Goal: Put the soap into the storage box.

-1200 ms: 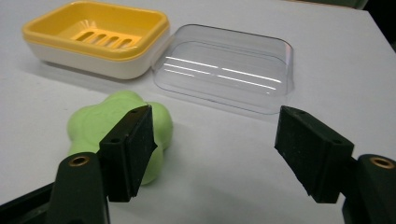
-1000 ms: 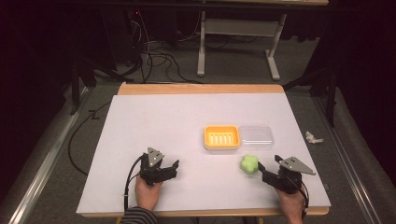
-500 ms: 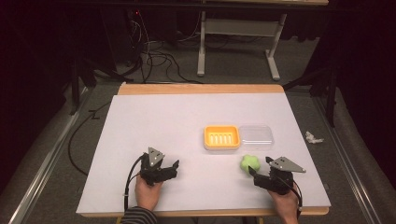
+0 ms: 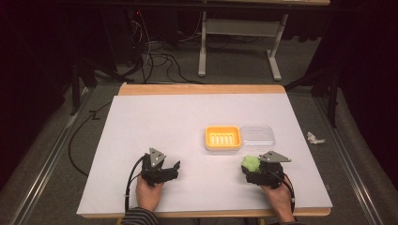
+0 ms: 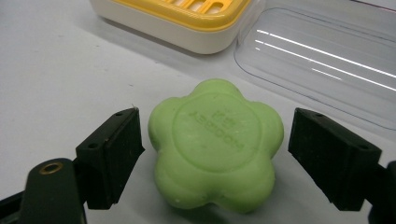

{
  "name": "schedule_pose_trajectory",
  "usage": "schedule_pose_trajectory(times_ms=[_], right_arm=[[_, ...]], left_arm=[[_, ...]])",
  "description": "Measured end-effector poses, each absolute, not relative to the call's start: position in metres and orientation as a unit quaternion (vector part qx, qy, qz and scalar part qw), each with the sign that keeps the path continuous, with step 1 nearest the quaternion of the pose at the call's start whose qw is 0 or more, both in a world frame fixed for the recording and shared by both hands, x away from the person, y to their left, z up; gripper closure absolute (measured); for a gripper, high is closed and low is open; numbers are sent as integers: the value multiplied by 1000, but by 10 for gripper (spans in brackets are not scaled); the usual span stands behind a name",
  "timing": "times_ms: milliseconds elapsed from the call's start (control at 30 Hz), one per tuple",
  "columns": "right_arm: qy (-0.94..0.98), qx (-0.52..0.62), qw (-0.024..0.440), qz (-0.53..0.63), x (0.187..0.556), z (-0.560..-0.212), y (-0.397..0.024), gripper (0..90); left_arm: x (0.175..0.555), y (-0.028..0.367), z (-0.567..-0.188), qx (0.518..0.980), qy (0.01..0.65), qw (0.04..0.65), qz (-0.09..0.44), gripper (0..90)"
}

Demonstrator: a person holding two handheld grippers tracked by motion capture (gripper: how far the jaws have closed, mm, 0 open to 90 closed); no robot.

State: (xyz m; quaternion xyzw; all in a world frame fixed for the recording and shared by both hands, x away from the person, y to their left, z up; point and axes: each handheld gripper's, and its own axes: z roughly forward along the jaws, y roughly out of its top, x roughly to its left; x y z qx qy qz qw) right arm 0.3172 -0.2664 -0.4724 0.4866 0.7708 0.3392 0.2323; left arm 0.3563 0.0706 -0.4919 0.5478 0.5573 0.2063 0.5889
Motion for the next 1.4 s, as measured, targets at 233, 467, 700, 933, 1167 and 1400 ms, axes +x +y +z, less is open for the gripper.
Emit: schedule_pose_trajectory(times_ms=[233, 467, 700, 933, 1167, 1400], right_arm=[[778, 491, 222, 322, 324, -477, -264, 179], [780, 496, 205, 323, 328, -479, -265, 172], [786, 488, 211, 315, 329, -480, -261, 231], [789, 478, 228, 311, 328, -480, -259, 251], [792, 472, 232, 310, 327, -480, -259, 253], [795, 458, 238, 320, 323, -478, -257, 254]], left_arm=[[356, 71, -492, 548, 556, 590, 206, 178], [356, 71, -492, 548, 557, 590, 205, 177], [356, 71, -492, 548, 556, 590, 206, 177], [356, 70, -492, 545, 556, 593, 206, 177], [356, 70, -492, 548, 557, 589, 206, 178], [356, 70, -492, 548, 557, 589, 206, 177]])
